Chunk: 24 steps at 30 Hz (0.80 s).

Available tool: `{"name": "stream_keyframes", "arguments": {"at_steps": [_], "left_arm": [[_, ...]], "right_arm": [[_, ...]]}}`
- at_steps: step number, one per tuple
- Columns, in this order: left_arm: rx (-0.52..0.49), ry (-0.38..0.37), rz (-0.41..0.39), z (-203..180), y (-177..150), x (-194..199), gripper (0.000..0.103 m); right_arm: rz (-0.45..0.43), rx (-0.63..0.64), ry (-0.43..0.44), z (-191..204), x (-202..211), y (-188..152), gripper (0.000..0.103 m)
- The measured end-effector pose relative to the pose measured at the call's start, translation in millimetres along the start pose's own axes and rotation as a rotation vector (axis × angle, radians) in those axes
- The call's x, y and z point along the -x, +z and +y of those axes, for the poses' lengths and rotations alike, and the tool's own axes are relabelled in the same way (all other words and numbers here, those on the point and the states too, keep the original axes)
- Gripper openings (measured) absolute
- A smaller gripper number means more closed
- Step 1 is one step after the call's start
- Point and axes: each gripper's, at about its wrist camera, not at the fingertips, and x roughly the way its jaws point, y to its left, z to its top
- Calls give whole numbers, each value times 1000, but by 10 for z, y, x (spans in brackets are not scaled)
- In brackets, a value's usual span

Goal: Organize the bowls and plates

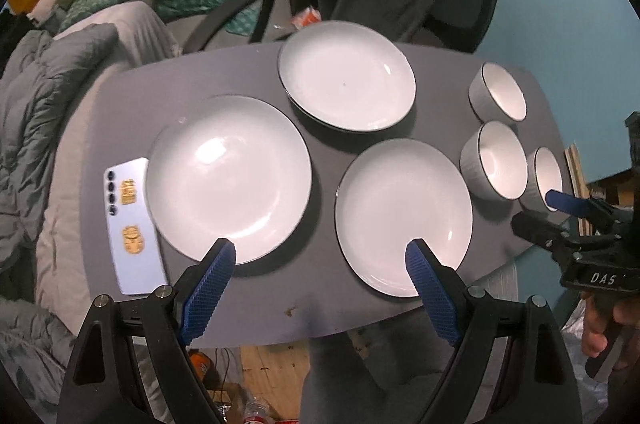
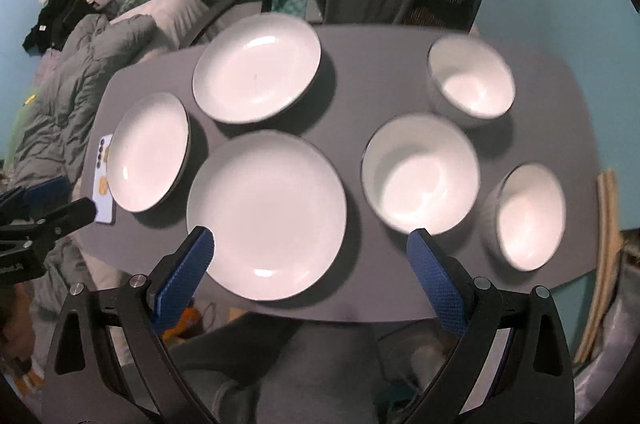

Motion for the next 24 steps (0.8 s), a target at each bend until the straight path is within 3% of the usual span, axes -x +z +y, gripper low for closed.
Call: {"name": "stream_keyframes", "arguments": {"at_steps": [14,18,22,24], "left_arm": [[-53,-42,88,-98,74,-582,89],[-44,-49,123,-137,50,-720,88],[-37,-47,162,-178,30,-873,76],[-27,-54,176,-175,21,-935,76]], "right_arm": [[134,-34,39,-310,-631,-248,94],[168,-61,76,-375,-751,-259,84],[187,-62,99,-424,-843,-274,78],[194,-62,104,-453,-875,-274,74]]}}
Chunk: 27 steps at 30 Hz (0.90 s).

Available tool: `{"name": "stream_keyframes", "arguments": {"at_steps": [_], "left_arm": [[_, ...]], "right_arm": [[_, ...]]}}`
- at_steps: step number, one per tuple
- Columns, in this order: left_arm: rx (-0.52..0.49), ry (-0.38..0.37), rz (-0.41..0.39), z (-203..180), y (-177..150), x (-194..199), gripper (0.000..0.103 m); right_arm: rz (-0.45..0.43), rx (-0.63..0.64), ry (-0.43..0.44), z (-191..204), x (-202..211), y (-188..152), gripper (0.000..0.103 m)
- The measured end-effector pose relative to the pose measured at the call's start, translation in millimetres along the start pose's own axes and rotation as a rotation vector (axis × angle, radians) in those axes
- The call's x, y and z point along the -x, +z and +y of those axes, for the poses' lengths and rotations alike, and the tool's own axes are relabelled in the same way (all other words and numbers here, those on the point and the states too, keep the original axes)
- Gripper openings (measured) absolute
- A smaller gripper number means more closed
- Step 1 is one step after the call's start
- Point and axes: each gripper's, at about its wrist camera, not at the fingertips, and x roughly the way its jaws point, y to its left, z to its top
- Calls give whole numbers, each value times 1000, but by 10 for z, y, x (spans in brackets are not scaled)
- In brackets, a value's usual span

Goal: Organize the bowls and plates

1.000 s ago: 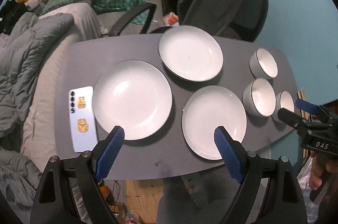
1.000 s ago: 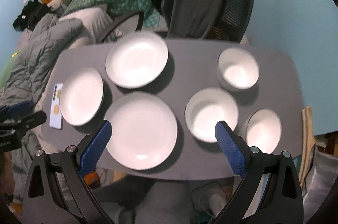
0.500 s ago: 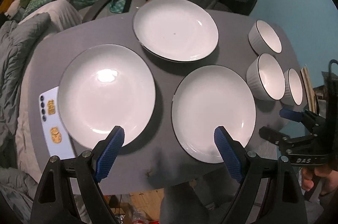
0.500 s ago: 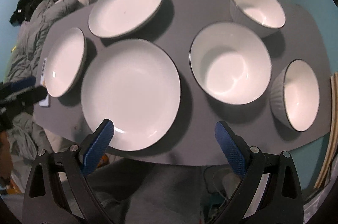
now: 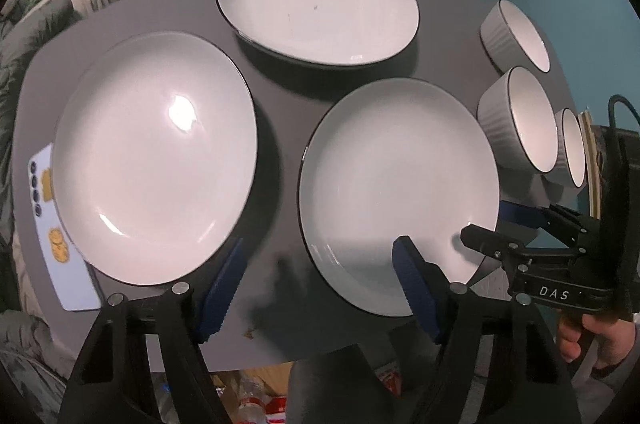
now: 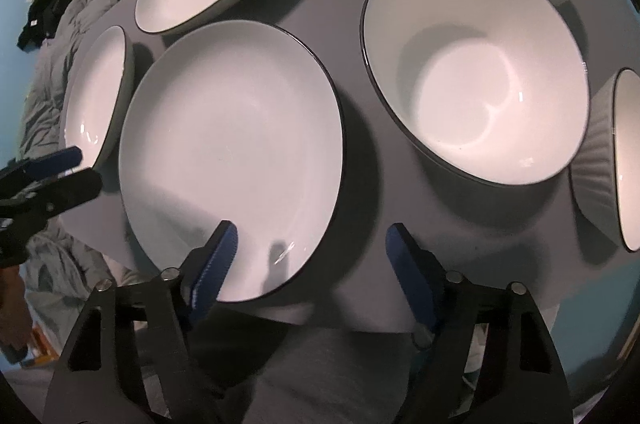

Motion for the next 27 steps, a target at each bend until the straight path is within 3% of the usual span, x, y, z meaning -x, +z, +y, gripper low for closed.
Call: {"name": "stream_keyframes", "arguments": {"at_steps": [6,15,27], "left_arm": [[43,-14,44,53,24,-189,68],[65,-26,73,84,114,-300,45],[88,-44,85,256,102,-334,28]], "right_arm": [[9,21,3,-41,-67,57,65],[12,79,-20,-66,-69,89,30],[-1,89,-39,-87,-22,58,28]]}}
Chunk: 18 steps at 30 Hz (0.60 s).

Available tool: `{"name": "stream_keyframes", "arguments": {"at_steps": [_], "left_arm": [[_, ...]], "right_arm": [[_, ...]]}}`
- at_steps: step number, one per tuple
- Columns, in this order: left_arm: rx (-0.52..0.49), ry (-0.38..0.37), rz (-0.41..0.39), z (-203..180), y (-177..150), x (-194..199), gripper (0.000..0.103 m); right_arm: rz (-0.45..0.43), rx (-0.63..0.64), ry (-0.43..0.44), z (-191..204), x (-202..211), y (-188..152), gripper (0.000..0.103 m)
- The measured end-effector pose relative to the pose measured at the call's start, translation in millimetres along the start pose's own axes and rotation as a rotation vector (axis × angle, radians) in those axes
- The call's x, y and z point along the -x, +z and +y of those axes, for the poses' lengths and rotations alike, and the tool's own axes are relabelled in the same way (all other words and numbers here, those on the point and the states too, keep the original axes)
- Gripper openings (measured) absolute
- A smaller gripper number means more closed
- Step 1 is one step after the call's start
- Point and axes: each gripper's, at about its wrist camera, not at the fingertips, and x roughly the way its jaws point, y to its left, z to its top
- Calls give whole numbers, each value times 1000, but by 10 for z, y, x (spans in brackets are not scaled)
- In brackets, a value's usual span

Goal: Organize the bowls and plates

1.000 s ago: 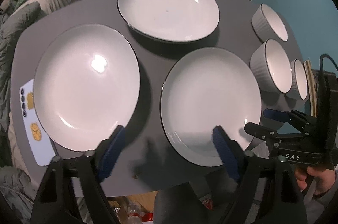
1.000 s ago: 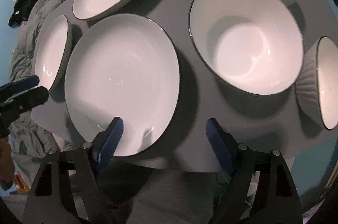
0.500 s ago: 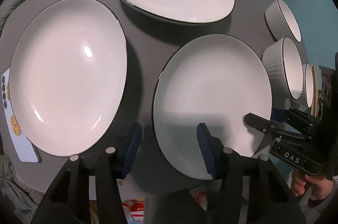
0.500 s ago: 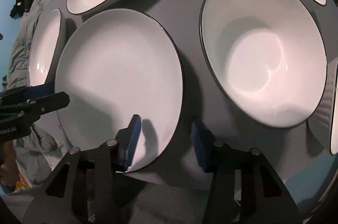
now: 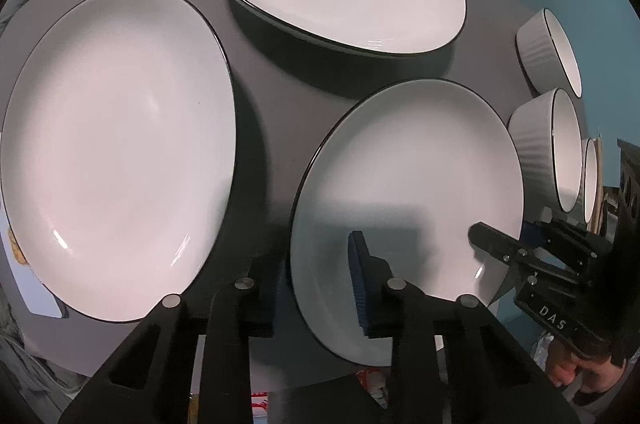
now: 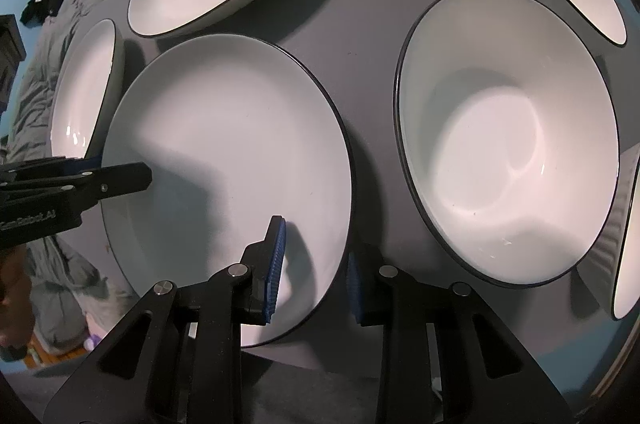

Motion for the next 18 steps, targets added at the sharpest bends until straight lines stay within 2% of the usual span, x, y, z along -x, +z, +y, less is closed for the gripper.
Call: {"name": "stream_keyframes", "arguments": {"at_steps": [9,18], "left_arm": [[-60,32,-13,15,-289,184,28],[-39,-8,11,234,-546,224,27]], "right_arm": [[32,37,14,181,-69,171,26],[56,101,59,262,-108,114,25]]}}
